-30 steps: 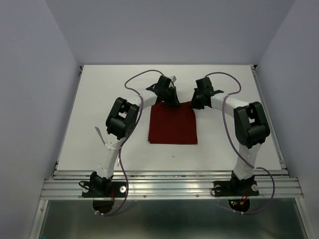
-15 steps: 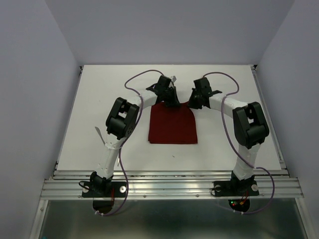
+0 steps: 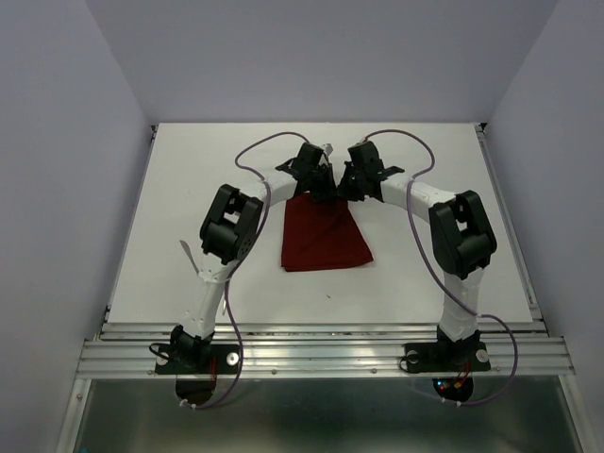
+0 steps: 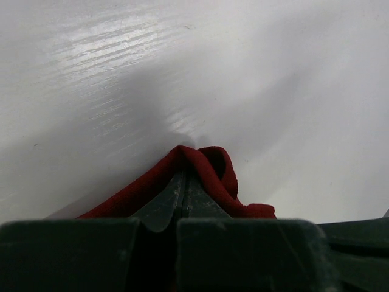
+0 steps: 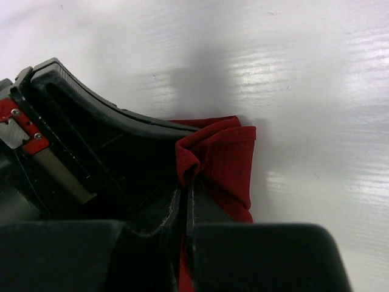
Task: Fold the napkin into a case and place the utensils inside
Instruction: Fold the lower triangle-folded napkin at the center of the board.
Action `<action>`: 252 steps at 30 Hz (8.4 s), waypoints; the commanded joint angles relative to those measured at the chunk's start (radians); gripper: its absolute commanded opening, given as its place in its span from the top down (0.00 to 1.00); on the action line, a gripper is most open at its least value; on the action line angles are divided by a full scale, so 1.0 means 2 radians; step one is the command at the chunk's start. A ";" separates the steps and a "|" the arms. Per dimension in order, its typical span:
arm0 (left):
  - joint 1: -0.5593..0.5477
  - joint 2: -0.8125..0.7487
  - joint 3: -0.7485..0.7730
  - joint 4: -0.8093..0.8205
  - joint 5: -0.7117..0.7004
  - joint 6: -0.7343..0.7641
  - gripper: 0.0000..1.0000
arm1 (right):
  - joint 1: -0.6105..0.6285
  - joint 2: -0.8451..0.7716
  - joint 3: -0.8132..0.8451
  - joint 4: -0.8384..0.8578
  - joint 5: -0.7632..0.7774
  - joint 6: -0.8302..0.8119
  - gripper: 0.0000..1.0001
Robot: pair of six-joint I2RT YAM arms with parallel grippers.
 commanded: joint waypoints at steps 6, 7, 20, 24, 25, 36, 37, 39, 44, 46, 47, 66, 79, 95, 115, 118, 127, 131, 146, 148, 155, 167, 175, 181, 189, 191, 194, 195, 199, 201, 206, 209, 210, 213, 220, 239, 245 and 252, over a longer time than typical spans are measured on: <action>0.002 -0.016 -0.037 -0.060 -0.029 0.013 1.00 | 0.011 0.016 0.023 0.029 -0.004 0.021 0.99; 0.003 -0.022 -0.038 -0.060 -0.030 0.013 1.00 | 0.011 0.015 0.019 0.027 -0.002 0.020 0.99; 0.014 -0.096 -0.063 -0.067 -0.029 0.017 1.00 | 0.011 -0.001 -0.002 0.022 0.036 0.021 0.99; 0.013 -0.115 -0.096 -0.058 -0.014 0.010 1.00 | 0.011 -0.001 -0.005 0.022 0.038 0.022 0.99; 0.013 -0.120 -0.103 -0.048 -0.005 0.008 1.00 | 0.011 -0.001 -0.005 0.022 0.038 0.022 0.99; 0.012 -0.129 -0.129 -0.018 0.030 -0.013 1.00 | 0.011 -0.001 -0.002 0.021 0.038 0.022 0.99; 0.011 -0.127 -0.128 -0.017 0.032 -0.013 1.00 | 0.011 -0.001 -0.002 0.021 0.037 0.022 0.99; 0.010 -0.122 -0.125 -0.015 0.034 -0.016 1.00 | 0.011 0.000 -0.002 0.021 0.037 0.021 0.99; 0.005 -0.105 -0.116 -0.009 0.033 -0.021 1.00 | 0.011 -0.001 -0.002 0.020 0.037 0.021 0.99; 0.003 -0.099 -0.110 -0.008 0.033 -0.022 1.00 | 0.011 -0.003 -0.002 0.019 0.037 0.021 0.99; 0.002 -0.091 -0.108 -0.009 0.031 -0.022 1.00 | 0.011 -0.003 -0.002 0.020 0.038 0.020 0.99; -0.001 -0.056 -0.109 -0.022 -0.005 -0.016 1.00 | 0.011 -0.021 -0.006 0.016 0.007 0.028 0.99; 0.000 -0.051 -0.109 -0.024 -0.012 -0.016 1.00 | 0.017 -0.026 0.007 0.020 -0.015 0.044 0.99; -0.001 -0.048 -0.113 -0.022 -0.018 -0.015 1.00 | 0.045 0.017 0.037 0.012 0.006 0.085 0.99; 0.007 -0.164 -0.159 -0.055 -0.070 0.008 1.00 | 0.050 0.083 0.055 -0.026 0.064 0.117 0.99; 0.018 -0.176 -0.174 -0.056 -0.082 0.009 1.00 | 0.050 0.082 0.054 -0.027 0.068 0.114 0.99; 0.036 -0.158 -0.200 -0.055 -0.104 0.003 1.00 | 0.050 0.070 0.052 -0.027 0.071 0.113 0.99; 0.036 -0.137 -0.210 -0.044 -0.096 -0.003 1.00 | 0.050 0.062 0.052 -0.027 0.065 0.113 0.99; 0.034 -0.122 -0.206 -0.030 -0.065 -0.009 1.00 | 0.060 0.061 0.096 -0.042 0.063 0.107 0.99; 0.034 -0.122 -0.207 -0.030 -0.065 -0.008 1.00 | 0.060 0.065 0.100 -0.041 0.063 0.110 0.99; 0.033 -0.122 -0.209 -0.026 -0.061 -0.009 1.00 | 0.064 0.079 0.113 -0.043 0.064 0.113 0.99; 0.031 -0.123 -0.209 -0.024 -0.060 -0.007 1.00 | 0.074 0.109 0.139 -0.051 0.076 0.120 0.99; 0.031 -0.130 -0.211 -0.024 -0.063 -0.007 1.00 | 0.074 0.131 0.136 -0.055 0.098 0.139 0.99; 0.031 -0.162 -0.222 -0.030 -0.077 -0.005 1.00 | 0.074 0.143 0.126 -0.062 0.114 0.146 0.99; 0.031 -0.217 -0.251 -0.039 -0.087 -0.017 0.93 | 0.074 0.148 0.120 -0.067 0.120 0.152 0.99; 0.031 -0.235 -0.266 -0.036 -0.087 -0.024 0.87 | 0.074 0.150 0.122 -0.069 0.122 0.152 0.99; 0.031 -0.259 -0.283 -0.034 -0.087 -0.033 0.76 | 0.074 0.154 0.126 -0.075 0.125 0.152 0.99; 0.031 -0.264 -0.286 -0.034 -0.087 -0.036 0.73 | 0.074 0.155 0.127 -0.078 0.127 0.152 0.99; 0.031 -0.296 -0.308 -0.025 -0.076 -0.049 0.50 | 0.074 0.165 0.143 -0.093 0.136 0.153 0.99; 0.029 -0.309 -0.320 -0.015 -0.064 -0.060 0.42 | 0.074 0.167 0.145 -0.096 0.139 0.153 0.99; 0.018 -0.335 -0.357 0.027 -0.037 -0.090 0.14 | 0.074 0.170 0.146 -0.096 0.137 0.152 0.99; 0.008 -0.327 -0.357 0.042 -0.027 -0.105 0.12 | 0.074 0.171 0.148 -0.096 0.131 0.153 0.99; 0.002 -0.321 -0.358 0.044 -0.025 -0.109 0.12 | 0.074 0.171 0.148 -0.096 0.131 0.153 0.99; -0.005 -0.311 -0.367 0.073 -0.011 -0.129 0.13 | 0.074 0.168 0.146 -0.096 0.132 0.153 0.99; -0.015 -0.300 -0.385 0.136 0.015 -0.171 0.12 | 0.074 0.165 0.144 -0.094 0.132 0.151 0.99; -0.035 -0.263 -0.375 0.149 0.016 -0.185 0.69 | 0.074 0.165 0.135 -0.090 0.140 0.143 0.99; -0.033 -0.263 -0.373 0.138 0.018 -0.178 1.00 | 0.074 0.164 0.135 -0.091 0.144 0.141 0.99; -0.033 -0.290 -0.390 0.124 0.014 -0.161 1.00 | 0.074 0.169 0.139 -0.092 0.143 0.132 0.99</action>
